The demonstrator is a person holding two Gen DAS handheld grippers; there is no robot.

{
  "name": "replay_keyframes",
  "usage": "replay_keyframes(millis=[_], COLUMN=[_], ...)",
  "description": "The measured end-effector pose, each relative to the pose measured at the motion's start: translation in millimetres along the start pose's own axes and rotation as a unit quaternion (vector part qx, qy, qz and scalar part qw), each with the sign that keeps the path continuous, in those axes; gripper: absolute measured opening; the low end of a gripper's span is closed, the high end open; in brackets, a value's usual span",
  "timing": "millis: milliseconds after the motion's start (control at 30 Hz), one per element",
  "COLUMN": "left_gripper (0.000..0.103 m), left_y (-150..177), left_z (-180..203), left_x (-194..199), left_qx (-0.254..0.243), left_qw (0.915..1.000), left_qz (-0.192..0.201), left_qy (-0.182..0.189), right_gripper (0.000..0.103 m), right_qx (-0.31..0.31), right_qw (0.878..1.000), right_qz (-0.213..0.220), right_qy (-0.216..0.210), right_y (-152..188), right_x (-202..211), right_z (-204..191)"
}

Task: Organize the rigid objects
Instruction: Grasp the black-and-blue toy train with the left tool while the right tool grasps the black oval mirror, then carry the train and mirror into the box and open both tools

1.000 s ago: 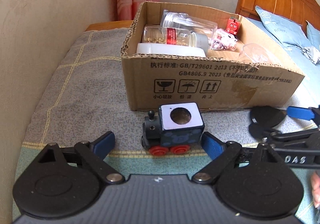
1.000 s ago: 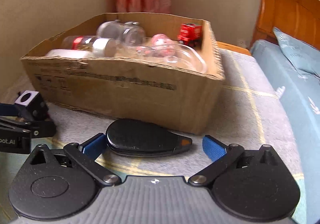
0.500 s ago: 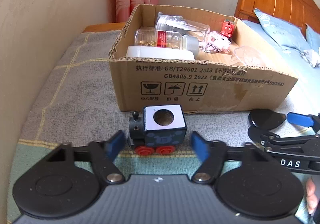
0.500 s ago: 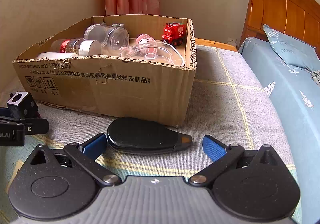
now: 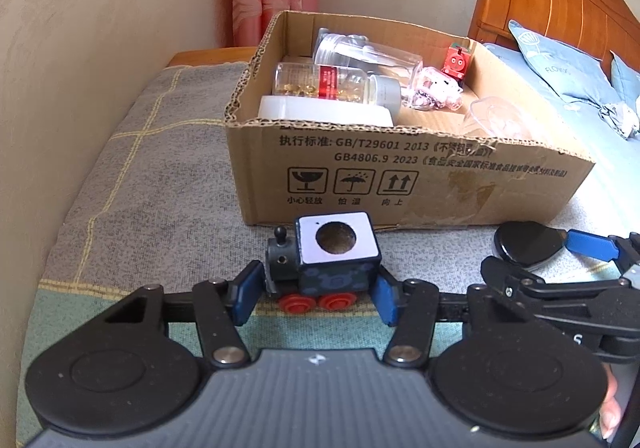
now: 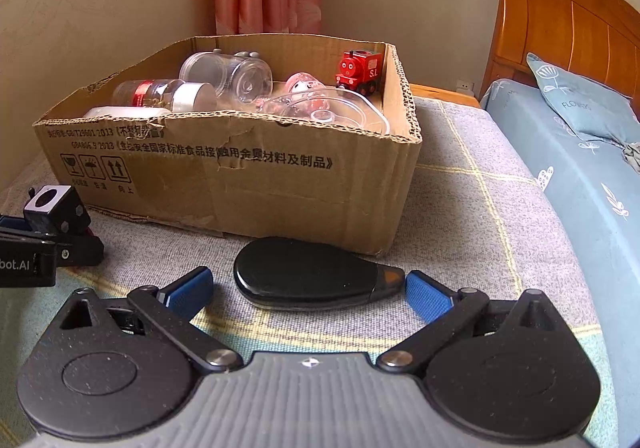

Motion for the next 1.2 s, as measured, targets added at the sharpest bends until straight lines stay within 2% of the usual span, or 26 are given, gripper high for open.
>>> replay_keyframes(millis=[233,333,467,633,833,1033,1200], left_gripper=[0.056,0.055,0.055,0.055,0.055,0.055,0.055], left_y=[-1.3,-2.8,-4.0,-2.0,-5.6,-22.6,-54.4], left_z=[1.2,1.5,1.9,3.7,7.0,16.4,33.0], left_x=[-0.7,0.8,2.9,11.5,33.5,59.1,74.8], left_qx=[-0.004,-0.012,-0.023,-0.046,-0.067,-0.089,-0.11], left_qw=[1.0,0.9999,0.9997,0.9988,0.9975,0.995,0.9911], left_qz=[0.002,0.006,0.004,-0.001,0.004,0.015,0.035], left_qy=[0.002,0.001,0.003,0.013,0.022,0.042,0.066], right_gripper=[0.102,0.093,0.093,0.093,0.093,0.093,0.093], right_qx=[0.004,0.009,0.012,0.02,0.059,0.084,0.09], right_qw=[1.0,1.0,1.0,0.999,0.996,0.992,0.99], right_qz=[-0.004,-0.006,-0.017,-0.028,-0.031,-0.03,-0.01], right_qy=[-0.001,-0.006,-0.009,-0.036,-0.061,-0.089,-0.105], right_y=[-1.8,-3.5,-3.4,-3.0,-6.4,-16.4,-32.2], right_x=[-1.3,1.2,3.0,12.0,35.7,62.6,82.0], right_z=[-0.8,-1.5,0.8,1.2,2.0,8.1,14.7])
Point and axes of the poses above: each gripper's, at about its wrist camera, not at the fingertips, and x roughly against the way its jaws point, z to its right, y to its underside, the point moved 9 cm from there along -x, roughly the way its jaws point, and after that the axes turned 7 degrees about -y, right-handed, at the moved point
